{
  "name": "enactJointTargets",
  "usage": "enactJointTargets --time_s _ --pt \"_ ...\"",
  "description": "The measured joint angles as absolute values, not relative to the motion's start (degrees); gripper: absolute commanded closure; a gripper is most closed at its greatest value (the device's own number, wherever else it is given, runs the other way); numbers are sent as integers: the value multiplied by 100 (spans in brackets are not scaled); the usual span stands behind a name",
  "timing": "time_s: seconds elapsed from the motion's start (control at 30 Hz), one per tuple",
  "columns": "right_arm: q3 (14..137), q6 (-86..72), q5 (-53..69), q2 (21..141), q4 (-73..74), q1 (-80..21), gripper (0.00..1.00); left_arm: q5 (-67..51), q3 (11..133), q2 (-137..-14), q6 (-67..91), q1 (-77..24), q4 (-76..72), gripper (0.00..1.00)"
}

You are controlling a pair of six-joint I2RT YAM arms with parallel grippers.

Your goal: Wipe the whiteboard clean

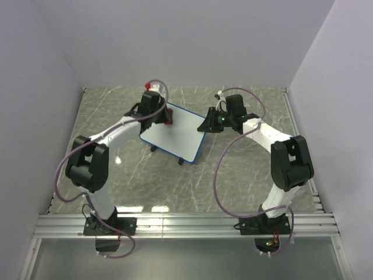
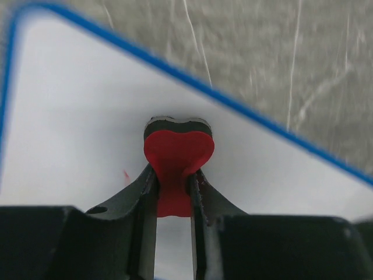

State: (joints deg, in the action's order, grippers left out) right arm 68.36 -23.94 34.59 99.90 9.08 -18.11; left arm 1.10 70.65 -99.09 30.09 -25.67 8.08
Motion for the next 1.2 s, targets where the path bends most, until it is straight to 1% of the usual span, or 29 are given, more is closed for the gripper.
enactJointTargets --time_s 0.1,0.23,0.3,0.4,0.57,0.7,0.83,0.97,1.1,1.2 --pt "6823 -2394 3457 9990 906 -1811 100 115 7712 -10243 2886 -2244 794 100" --pt "6810 -2410 3457 9988 891 -1811 100 56 7843 -10379 2858 -2047 786 100" --pt "6796 -2416 3454 9988 891 -1811 100 12 7596 -10289 2888 -2060 569 100" --pt "6792 -2414 3454 9985 886 -1809 100 -12 6860 -9946 3013 -2165 231 99" --pt "6792 -2412 3459 9988 899 -1804 100 -19 5542 -9332 3339 -2751 -10 100" --pt "6792 -2390 3463 9992 904 -1800 100 -67 5098 -9172 3553 -2932 -84 100" --pt "6792 -2397 3483 9992 878 -1802 100 -220 5231 -9194 3553 -2722 40 100" --pt "6792 -2397 3485 9992 875 -1802 100 -316 5959 -9513 3411 -2161 412 100" --pt "6792 -2392 3487 9992 880 -1802 100 -309 6783 -9924 3253 -1660 454 100" --pt "6792 -2394 3487 9990 880 -1802 100 -327 6945 -10027 3212 -1529 451 100"
